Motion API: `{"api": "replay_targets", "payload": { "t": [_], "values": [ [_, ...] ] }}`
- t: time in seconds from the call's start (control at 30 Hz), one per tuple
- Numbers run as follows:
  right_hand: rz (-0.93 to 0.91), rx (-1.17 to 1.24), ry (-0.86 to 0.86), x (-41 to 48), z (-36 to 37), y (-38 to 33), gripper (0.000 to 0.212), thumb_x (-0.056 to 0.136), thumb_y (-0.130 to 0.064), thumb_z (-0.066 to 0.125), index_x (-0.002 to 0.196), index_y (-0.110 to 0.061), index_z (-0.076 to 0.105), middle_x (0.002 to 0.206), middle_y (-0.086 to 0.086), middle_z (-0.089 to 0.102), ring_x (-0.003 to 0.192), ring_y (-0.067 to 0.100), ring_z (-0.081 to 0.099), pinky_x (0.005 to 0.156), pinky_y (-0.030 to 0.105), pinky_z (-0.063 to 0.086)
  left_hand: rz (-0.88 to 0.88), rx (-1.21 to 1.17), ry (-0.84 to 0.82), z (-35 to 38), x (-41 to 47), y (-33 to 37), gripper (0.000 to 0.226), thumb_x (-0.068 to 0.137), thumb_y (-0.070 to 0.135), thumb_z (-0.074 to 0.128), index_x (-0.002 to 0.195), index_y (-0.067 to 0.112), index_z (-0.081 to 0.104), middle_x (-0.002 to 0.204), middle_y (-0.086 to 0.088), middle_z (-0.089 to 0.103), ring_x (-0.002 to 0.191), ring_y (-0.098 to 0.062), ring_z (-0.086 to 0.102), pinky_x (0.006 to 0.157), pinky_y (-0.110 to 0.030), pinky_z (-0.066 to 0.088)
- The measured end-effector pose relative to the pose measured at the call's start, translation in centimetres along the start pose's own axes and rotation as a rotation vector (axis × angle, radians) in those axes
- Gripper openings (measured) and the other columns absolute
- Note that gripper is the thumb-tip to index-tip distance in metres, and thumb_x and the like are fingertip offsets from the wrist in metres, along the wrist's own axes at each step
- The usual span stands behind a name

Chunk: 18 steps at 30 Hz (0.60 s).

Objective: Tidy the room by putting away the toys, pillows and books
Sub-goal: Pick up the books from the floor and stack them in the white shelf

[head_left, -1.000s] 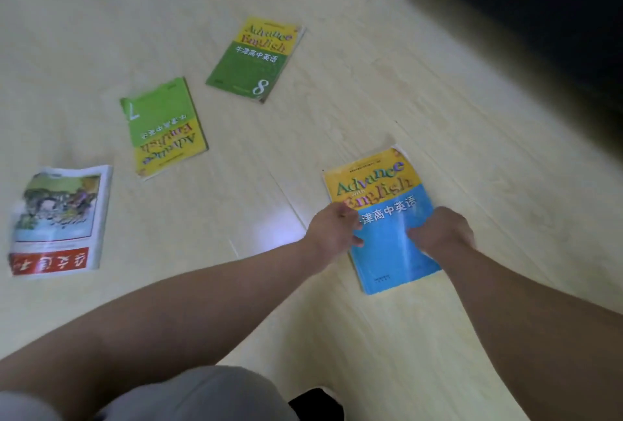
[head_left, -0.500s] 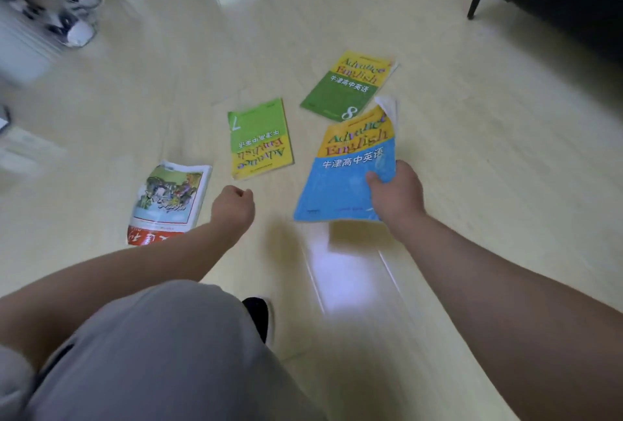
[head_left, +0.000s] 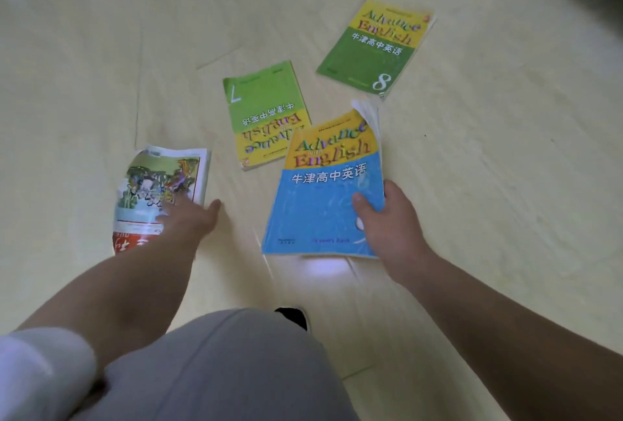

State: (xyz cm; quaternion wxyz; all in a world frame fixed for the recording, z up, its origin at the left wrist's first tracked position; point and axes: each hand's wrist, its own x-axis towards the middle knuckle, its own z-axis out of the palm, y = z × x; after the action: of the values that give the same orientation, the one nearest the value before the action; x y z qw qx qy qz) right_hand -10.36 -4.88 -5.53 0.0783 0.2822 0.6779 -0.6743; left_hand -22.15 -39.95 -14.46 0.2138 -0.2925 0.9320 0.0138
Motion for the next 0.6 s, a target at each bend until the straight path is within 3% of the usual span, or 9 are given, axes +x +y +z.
{"api": "replay_targets", "payload": {
  "t": [0.1, 0.17, 0.23, 0.3, 0.4, 0.43, 0.5, 0.53, 0.6],
  "values": [
    [-0.015, 0.002, -0.008, 0.4, 1.6, -0.7, 0.007, 0.102, -0.022, 0.061, 0.107, -0.018, 0.063, 0.089, -0.004, 0.069, 0.064, 0.004, 0.062, 0.054, 0.017, 0.052, 0.014, 0.051, 0.024, 0.9, 0.8, -1.3, 0.095, 0.096, 0.067, 0.043, 0.16, 0.007, 0.007, 0.161, -0.031, 0.02, 0.147, -0.048, 0.024, 0.117, -0.058, 0.027],
    [-0.026, -0.009, -0.003, 0.7, 2.3, -1.2, 0.007, 0.102, -0.023, 0.061, 0.107, -0.019, 0.062, 0.086, -0.004, 0.068, 0.062, 0.004, 0.061, 0.053, 0.017, 0.05, 0.074, 0.099, 0.081, 0.9, 1.3, -2.0, 0.074, 0.103, 0.05, 0.039, 0.157, 0.006, 0.015, 0.148, -0.037, 0.036, 0.133, -0.052, 0.042, 0.108, -0.058, 0.039],
    [-0.04, -0.018, -0.001, 0.9, 2.5, -1.5, 0.007, 0.102, -0.023, 0.061, 0.107, -0.018, 0.062, 0.079, -0.004, 0.064, 0.056, 0.002, 0.057, 0.051, 0.016, 0.046, 0.122, 0.16, 0.092, 0.8, 2.0, -2.2, 0.063, 0.106, 0.035, 0.031, 0.159, 0.009, 0.009, 0.14, -0.043, 0.042, 0.125, -0.056, 0.049, 0.103, -0.061, 0.043],
    [-0.038, 0.0, -0.001, 1.1, 2.6, -1.4, 0.007, 0.102, -0.021, 0.06, 0.106, -0.016, 0.062, 0.077, -0.005, 0.062, 0.053, 0.0, 0.055, 0.049, 0.015, 0.046, 0.139, 0.156, 0.075, 0.1, 2.1, -1.7, 0.06, 0.106, 0.027, 0.024, 0.161, 0.015, 0.003, 0.133, -0.041, 0.051, 0.116, -0.053, 0.056, 0.094, -0.059, 0.047],
    [-0.027, 0.017, 0.01, 1.7, 2.4, -1.2, 0.005, 0.102, -0.023, 0.06, 0.105, -0.018, 0.062, 0.076, -0.007, 0.063, 0.054, 0.001, 0.057, 0.052, 0.021, 0.049, 0.227, 0.166, 0.09, -1.2, 1.0, -0.2, 0.069, 0.104, 0.011, 0.03, 0.161, 0.014, -0.009, 0.117, -0.03, 0.064, 0.104, -0.044, 0.065, 0.085, -0.053, 0.051],
    [-0.022, 0.027, 0.015, 1.9, 2.3, -1.1, 0.005, 0.103, -0.024, 0.059, 0.104, -0.02, 0.062, 0.075, -0.008, 0.064, 0.056, 0.002, 0.059, 0.055, 0.026, 0.051, 0.273, 0.213, 0.078, -1.8, 0.7, 0.4, 0.068, 0.104, 0.011, 0.029, 0.162, 0.019, -0.005, 0.118, -0.028, 0.062, 0.106, -0.043, 0.064, 0.087, -0.052, 0.051],
    [0.009, 0.061, 0.027, 2.1, 2.3, -0.9, 0.01, 0.105, -0.029, 0.056, 0.102, -0.023, 0.063, 0.083, -0.01, 0.071, 0.07, 0.009, 0.07, 0.064, 0.035, 0.059, 0.368, 0.319, 0.018, -3.1, -0.8, 2.0, 0.052, 0.105, 0.018, 0.031, 0.157, 0.022, 0.032, 0.123, -0.025, 0.06, 0.113, -0.041, 0.061, 0.093, -0.049, 0.051],
    [0.032, 0.082, 0.032, 2.2, 2.2, -0.9, 0.014, 0.105, -0.033, 0.053, 0.102, -0.026, 0.064, 0.088, -0.01, 0.073, 0.079, 0.014, 0.074, 0.07, 0.039, 0.061, 0.392, 0.341, 0.014, -3.6, -1.7, 2.9, 0.043, 0.103, 0.015, 0.036, 0.143, 0.013, 0.051, 0.122, -0.023, 0.062, 0.112, -0.04, 0.062, 0.093, -0.047, 0.053],
    [0.083, 0.128, 0.047, 2.4, 2.1, -1.1, 0.022, 0.106, -0.04, 0.048, 0.099, -0.029, 0.066, 0.093, -0.008, 0.076, 0.089, 0.021, 0.075, 0.081, 0.048, 0.062, 0.507, 0.468, -0.009, -4.3, -3.9, 5.4, 0.029, 0.094, 0.004, 0.048, 0.117, 0.002, 0.066, 0.113, -0.017, 0.067, 0.104, -0.037, 0.067, 0.082, -0.04, 0.057]
  ]
}}
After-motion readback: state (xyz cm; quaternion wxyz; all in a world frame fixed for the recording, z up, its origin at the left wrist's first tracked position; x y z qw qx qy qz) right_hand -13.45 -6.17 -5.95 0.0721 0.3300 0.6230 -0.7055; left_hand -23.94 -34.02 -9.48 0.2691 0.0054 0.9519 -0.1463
